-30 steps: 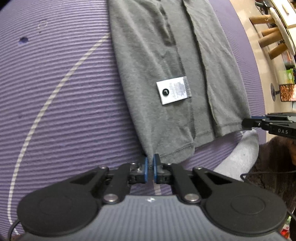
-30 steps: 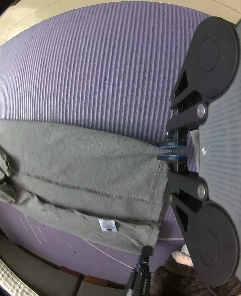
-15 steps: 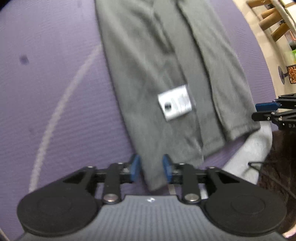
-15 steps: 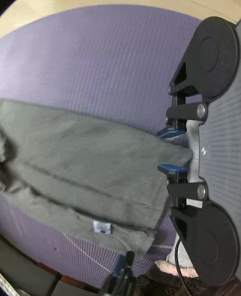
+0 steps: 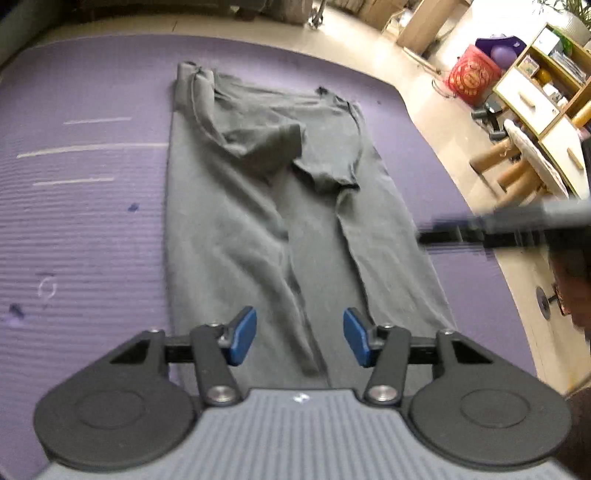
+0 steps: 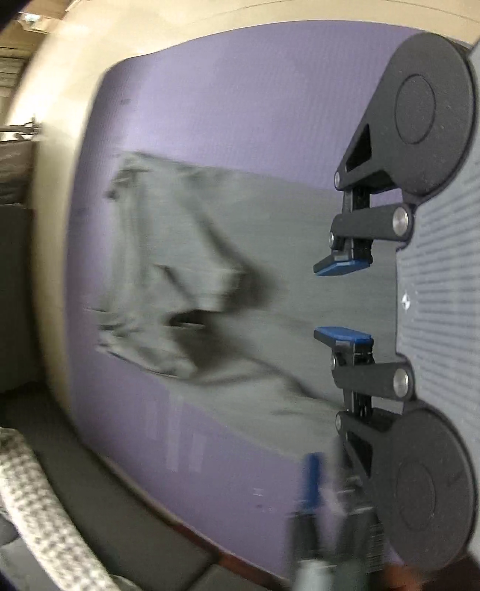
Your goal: Fold clothes
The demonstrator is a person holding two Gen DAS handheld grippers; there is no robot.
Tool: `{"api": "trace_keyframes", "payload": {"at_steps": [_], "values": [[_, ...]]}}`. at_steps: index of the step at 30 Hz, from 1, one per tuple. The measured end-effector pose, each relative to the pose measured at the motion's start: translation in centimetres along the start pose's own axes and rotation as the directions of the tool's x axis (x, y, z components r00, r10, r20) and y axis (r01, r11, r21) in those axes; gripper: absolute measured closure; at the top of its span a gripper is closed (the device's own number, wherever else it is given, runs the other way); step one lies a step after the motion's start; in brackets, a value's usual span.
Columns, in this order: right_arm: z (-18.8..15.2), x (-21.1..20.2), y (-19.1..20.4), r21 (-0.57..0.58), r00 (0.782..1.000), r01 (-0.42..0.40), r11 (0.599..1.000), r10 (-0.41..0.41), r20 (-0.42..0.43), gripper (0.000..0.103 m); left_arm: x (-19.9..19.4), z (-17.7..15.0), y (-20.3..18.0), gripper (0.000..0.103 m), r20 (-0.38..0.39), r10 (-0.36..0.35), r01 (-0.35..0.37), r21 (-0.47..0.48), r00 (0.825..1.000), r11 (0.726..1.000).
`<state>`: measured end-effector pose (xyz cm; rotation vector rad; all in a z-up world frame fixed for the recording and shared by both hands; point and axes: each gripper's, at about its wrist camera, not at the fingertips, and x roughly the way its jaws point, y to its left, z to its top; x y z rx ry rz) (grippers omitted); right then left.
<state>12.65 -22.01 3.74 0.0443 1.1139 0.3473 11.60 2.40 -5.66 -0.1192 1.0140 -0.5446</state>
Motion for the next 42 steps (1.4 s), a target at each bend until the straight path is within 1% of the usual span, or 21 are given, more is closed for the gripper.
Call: {"api": "trace_keyframes", "payload": {"at_steps": [1,3,5,7,10,12,14,16,17,18,19,20,22,24,27,29,32,34,36,37,42], "values": [[1.5,0.9,-0.1,-0.009,1.0,0.009,1.0,-0.008,0.027,0.072,0.4,0.1,0.1,0.049,0.016,-0.002,0.002,0.017,1.0,1.0],[4.2,3.1,-0.5,-0.005,0.998,0.025,1.0,-0.025,0.064,0.072,1.1,0.3,0.6,0.049,0.057,-0.029,0.026,0.041,0.998,0.999],[5.9,4.8,-1.4,0.013,0.996,0.031,0.999,-0.032,0.086,0.072,1.6,0.4,1.0,0.049,0.09,-0.066,0.062,0.046,0.994,0.997],[6.9,6.1,-2.0,0.034,0.994,0.036,0.999,-0.039,0.103,0.072,2.0,0.3,1.6,0.048,0.121,-0.094,0.088,0.054,0.988,0.995],[8.3,8.9,-2.9,0.056,0.99,0.045,0.997,-0.051,0.129,0.072,2.5,-0.1,2.9,0.046,0.142,-0.117,0.115,0.023,0.983,0.993],[8.7,10.1,-3.2,0.06,0.988,0.05,0.997,-0.059,0.143,0.072,3.1,-0.3,3.7,0.045,0.145,-0.14,0.14,0.01,0.98,0.99],[8.8,11.3,-3.6,0.08,0.985,0.042,0.996,-0.055,0.162,0.072,3.0,-0.5,4.0,0.043,0.166,-0.158,0.158,0.009,0.973,0.987],[8.7,12.2,-3.7,0.097,0.982,0.033,0.995,-0.05,0.183,0.072,3.1,-0.6,4.2,0.037,0.175,-0.178,0.179,0.007,0.968,0.984],[8.7,12.5,-3.7,0.097,0.98,0.031,0.995,-0.05,0.195,0.074,3.2,-0.6,4.2,0.036,0.178,-0.185,0.187,0.01,0.966,0.982],[8.8,12.8,-3.6,0.091,0.978,0.028,0.995,-0.046,0.205,0.082,3.2,-0.6,4.2,0.035,0.18,-0.191,0.191,0.015,0.965,0.981],[8.8,12.9,-3.4,0.078,0.976,0.018,0.997,-0.035,0.216,0.087,3.2,-0.7,4.1,0.034,0.18,-0.191,0.19,0.022,0.965,0.982],[8.8,13.0,-3.3,0.066,0.976,0.004,0.998,-0.018,0.219,0.096,3.2,-0.7,4.0,0.034,0.179,-0.19,0.187,0.029,0.965,0.982],[8.7,12.9,-3.0,0.043,0.973,-0.016,0.999,0.006,0.232,0.1,3.1,-0.9,3.8,0.034,0.178,-0.187,0.183,0.038,0.966,0.982],[8.7,12.3,-2.6,0.022,0.967,-0.032,0.999,0.025,0.253,0.102,3.1,-0.9,3.7,0.034,0.175,-0.187,0.183,0.036,0.967,0.982],[8.7,11.3,-2.3,0.015,0.956,-0.03,0.999,0.024,0.293,0.102,3.2,-0.9,3.6,0.034,0.172,-0.181,0.177,0.04,0.968,0.983],[8.8,10.1,-2.3,0.025,0.946,-0.031,0.999,0.021,0.325,0.102,3.2,-0.9,3.5,0.034,0.17,-0.176,0.171,0.043,0.97,0.984],[9.3,10.2,-3.1,0.066,0.951,-0.021,0.998,0.0,0.309,0.099,3.2,-0.9,3.4,0.034,0.169,-0.173,0.168,0.044,0.97,0.985],[9.3,10.6,-3.5,0.076,0.956,-0.002,0.997,-0.021,0.291,0.09,3.2,-0.9,3.4,0.034,0.168,-0.17,0.164,0.048,0.971,0.985],[9.1,11.2,-3.9,0.098,0.962,0.003,0.995,-0.029,0.273,0.076,3.2,-1.0,3.4,0.031,0.165,-0.172,0.165,0.052,0.971,0.985],[9.0,11.4,-4.1,0.111,0.963,-0.001,0.994,-0.029,0.267,0.073,3.2,-1.0,3.4,0.03,0.165,-0.175,0.169,0.051,0.971,0.984],[8.5,12.4,-3.7,0.097,0.964,0.024,0.995,-0.049,0.261,0.074,3.1,-0.9,3.7,0.029,0.163,-0.189,0.186,0.036,0.968,0.982]]}}
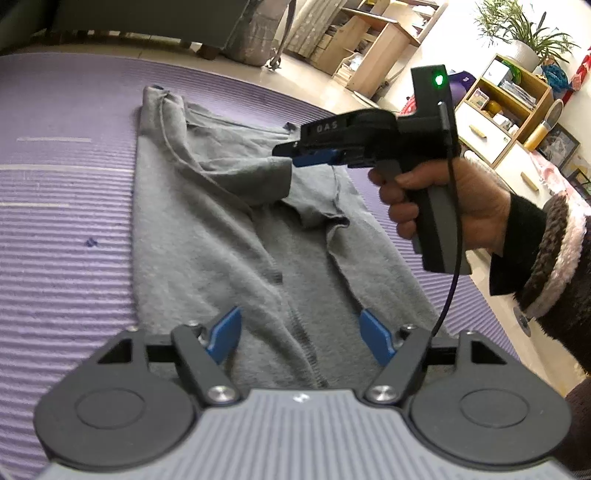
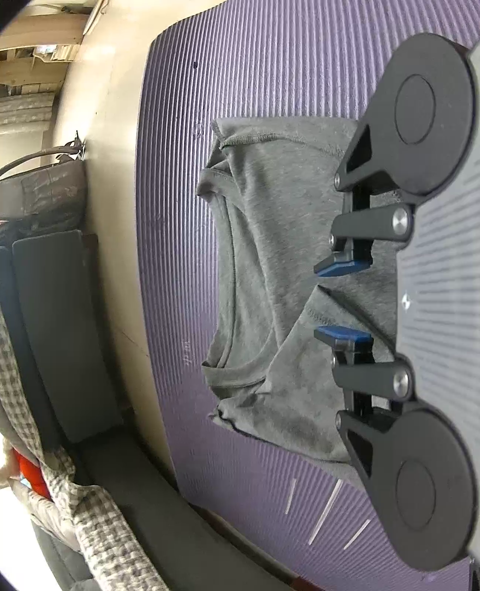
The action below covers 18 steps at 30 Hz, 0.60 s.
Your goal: Fold clothes
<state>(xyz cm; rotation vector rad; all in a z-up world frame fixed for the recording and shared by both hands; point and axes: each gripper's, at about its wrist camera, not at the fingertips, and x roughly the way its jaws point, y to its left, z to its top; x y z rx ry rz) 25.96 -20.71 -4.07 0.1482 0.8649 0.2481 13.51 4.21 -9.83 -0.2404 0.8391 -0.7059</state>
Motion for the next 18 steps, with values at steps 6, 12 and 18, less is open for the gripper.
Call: {"api": "trace_keyframes", "payload": {"at_steps": [6,12,18], "values": [[-0.8,0.0,1.4,-0.08,1.0,0.016,0.997,-0.015,0.014,0.102,-0.1,0.1,0.0,0.028,-0.001,-0.002,0.002,0.003,1.0,1.0],[0.1,-2.3,1.4,-0.064,0.994,0.018,0.998,-0.011,0.106,0.103,-0.2,0.1,-0.1,0.027,-0.004,0.002,-0.002,0.014,1.0,1.0],[0.7,-3.4,0.2,-0.04,0.992,0.047,0.998,-0.042,0.123,0.103,-0.3,0.0,-0.5,0.026,-0.01,0.013,-0.013,0.04,1.0,0.999]]}}
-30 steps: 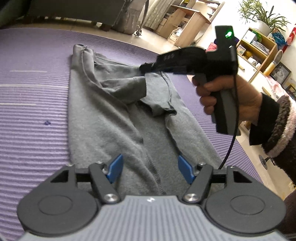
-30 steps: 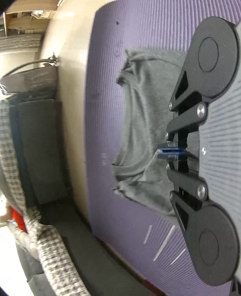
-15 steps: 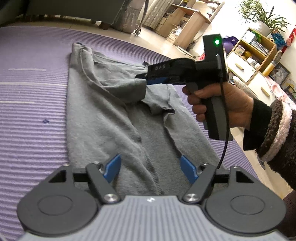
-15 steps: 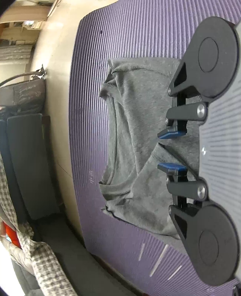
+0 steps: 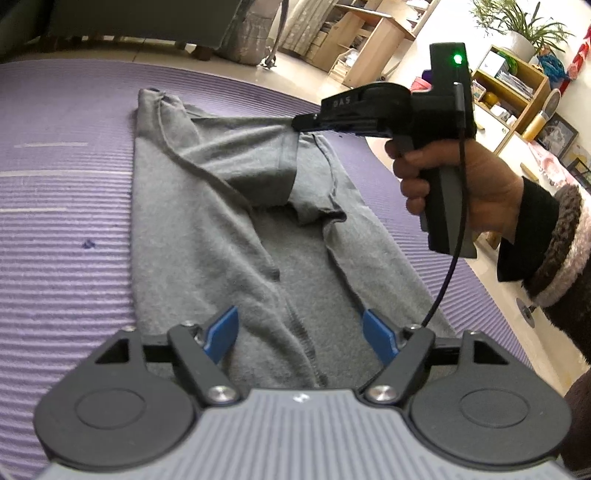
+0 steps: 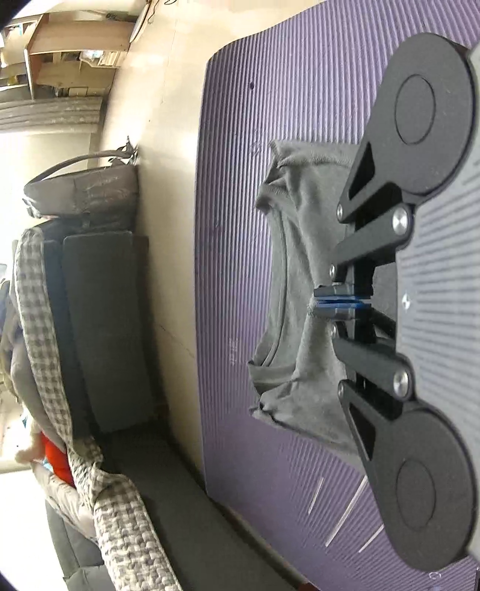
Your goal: Fold clothes
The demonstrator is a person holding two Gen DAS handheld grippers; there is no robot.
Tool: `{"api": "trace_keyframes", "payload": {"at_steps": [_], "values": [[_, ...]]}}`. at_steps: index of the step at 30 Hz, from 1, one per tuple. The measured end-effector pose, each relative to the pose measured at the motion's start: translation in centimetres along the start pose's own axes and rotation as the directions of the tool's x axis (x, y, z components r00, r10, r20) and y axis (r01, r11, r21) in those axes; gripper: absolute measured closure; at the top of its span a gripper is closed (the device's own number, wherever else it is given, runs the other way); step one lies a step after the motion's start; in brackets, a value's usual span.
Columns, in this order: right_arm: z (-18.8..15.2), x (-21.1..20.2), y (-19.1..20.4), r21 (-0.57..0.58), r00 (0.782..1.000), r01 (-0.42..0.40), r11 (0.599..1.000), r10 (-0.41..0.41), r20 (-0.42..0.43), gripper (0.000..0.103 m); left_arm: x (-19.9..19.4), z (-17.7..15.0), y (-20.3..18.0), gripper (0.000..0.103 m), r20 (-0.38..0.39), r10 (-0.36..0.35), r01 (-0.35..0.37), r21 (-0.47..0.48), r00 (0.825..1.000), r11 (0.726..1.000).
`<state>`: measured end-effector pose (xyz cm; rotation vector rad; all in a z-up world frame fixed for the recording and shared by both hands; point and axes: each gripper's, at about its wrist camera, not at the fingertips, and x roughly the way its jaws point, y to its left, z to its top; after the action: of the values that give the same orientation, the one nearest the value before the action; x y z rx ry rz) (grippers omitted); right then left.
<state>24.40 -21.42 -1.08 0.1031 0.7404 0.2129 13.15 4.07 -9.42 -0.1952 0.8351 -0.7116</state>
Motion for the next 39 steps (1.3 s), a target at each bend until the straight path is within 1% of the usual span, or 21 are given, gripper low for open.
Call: {"api": "trace_keyframes", "payload": {"at_steps": [4,7,8,9,10,11,12,15,18,19,21,23,25,27,29,32,33,34,35,36,39], "values": [[-1.0,0.7,-0.1,-0.012,0.997,0.03,0.999,-0.031,-0.067,0.103,-0.1,0.0,0.1,0.024,0.0,-0.004,0.004,-0.006,1.0,1.0],[-1.6,1.3,0.0,-0.006,0.992,0.037,0.999,-0.037,-0.117,0.102,-0.1,0.0,0.2,0.024,0.0,-0.008,0.008,-0.008,1.0,1.0],[-1.6,1.4,-0.2,0.009,0.991,0.031,0.999,-0.029,-0.127,0.097,-0.1,0.0,0.2,0.024,0.0,-0.009,0.009,-0.008,1.0,1.0],[-1.5,1.3,-0.3,0.023,0.992,0.027,0.999,-0.023,-0.126,0.091,-0.1,0.0,0.3,0.024,0.0,-0.011,0.011,-0.009,1.0,1.0],[-1.3,1.2,-0.7,0.06,0.993,0.02,0.998,-0.013,-0.12,0.087,-0.1,0.0,0.3,0.024,0.0,-0.012,0.012,-0.009,1.0,1.0],[-1.2,1.1,-1.1,0.095,0.994,0.016,0.995,-0.005,-0.112,0.078,-0.1,0.0,0.3,0.024,-0.001,-0.013,0.013,-0.009,1.0,1.0],[-1.1,1.0,-1.6,0.128,0.995,0.016,0.992,-0.003,-0.102,0.074,-0.1,0.0,0.3,0.024,-0.001,-0.014,0.014,-0.01,1.0,1.0],[-0.8,0.9,-2.3,0.187,0.995,0.018,0.982,0.001,-0.104,0.074,-0.2,0.1,0.5,0.024,-0.004,-0.023,0.023,-0.026,1.0,0.999],[-1.2,-0.6,-2.6,0.234,0.993,-0.038,0.971,0.062,-0.097,0.074,-0.2,0.4,0.9,0.024,-0.006,-0.034,0.034,-0.065,0.999,0.997],[-1.6,-1.4,-2.4,0.229,0.989,-0.079,0.97,0.105,-0.101,0.074,-0.2,0.4,0.8,0.024,-0.007,-0.033,0.033,-0.065,0.999,0.997],[-2.5,-2.8,-1.2,0.173,0.976,-0.168,0.97,0.188,-0.107,0.074,-0.1,0.5,0.6,0.024,-0.012,-0.027,0.026,-0.052,1.0,0.998],[-3.3,-3.6,-0.2,0.137,0.962,-0.22,0.966,0.238,-0.13,0.074,-0.1,0.5,0.4,0.024,-0.015,-0.022,0.021,-0.043,1.0,0.999],[-4.0,-4.0,0.7,0.111,0.951,-0.253,0.961,0.268,-0.153,0.074,-0.2,0.5,0.3,0.024,-0.018,-0.017,0.016,-0.043,1.0,0.999],[-4.7,-4.0,1.5,0.088,0.944,-0.27,0.959,0.281,-0.175,0.075,-0.2,0.5,0.3,0.024,-0.019,-0.014,0.014,-0.047,1.0,0.999],[-5.3,-3.5,2.2,0.077,0.942,-0.269,0.96,0.279,-0.188,0.075,-0.2,0.5,0.3,0.024,-0.021,-0.012,0.011,-0.048,1.0,0.999],[-5.6,-2.3,2.8,0.097,0.938,-0.271,0.958,0.285,-0.195,0.075,-0.1,0.4,0.2,0.024,-0.021,-0.007,0.006,-0.036,1.0,0.999],[-5.6,-1.9,2.9,0.106,0.936,-0.273,0.956,0.289,-0.201,0.077,-0.1,0.4,0.2,0.024,-0.021,-0.008,0.007,-0.036,1.0,0.999],[-5.7,-1.3,3.1,0.122,0.931,-0.274,0.954,0.295,-0.213,0.082,-0.1,0.4,0.2,0.024,-0.02,-0.008,0.008,-0.036,1.0,0.999],[-5.6,-1.2,3.1,0.124,0.93,-0.273,0.954,0.295,-0.221,0.094,-0.1,0.4,0.3,0.024,-0.02,-0.009,0.009,-0.037,1.0,0.999],[-5.3,-1.1,3.3,0.126,0.926,-0.269,0.955,0.293,-0.237,0.095,-0.1,0.4,0.3,0.024,-0.02,-0.011,0.01,-0.04,1.0,0.999],[-4.3,-2.2,3.2,0.122,0.926,-0.283,0.951,0.304,-0.224,0.098,-0.1,0.5,0.4,0.024,-0.021,-0.013,0.012,-0.048,1.0,0.999]]}}
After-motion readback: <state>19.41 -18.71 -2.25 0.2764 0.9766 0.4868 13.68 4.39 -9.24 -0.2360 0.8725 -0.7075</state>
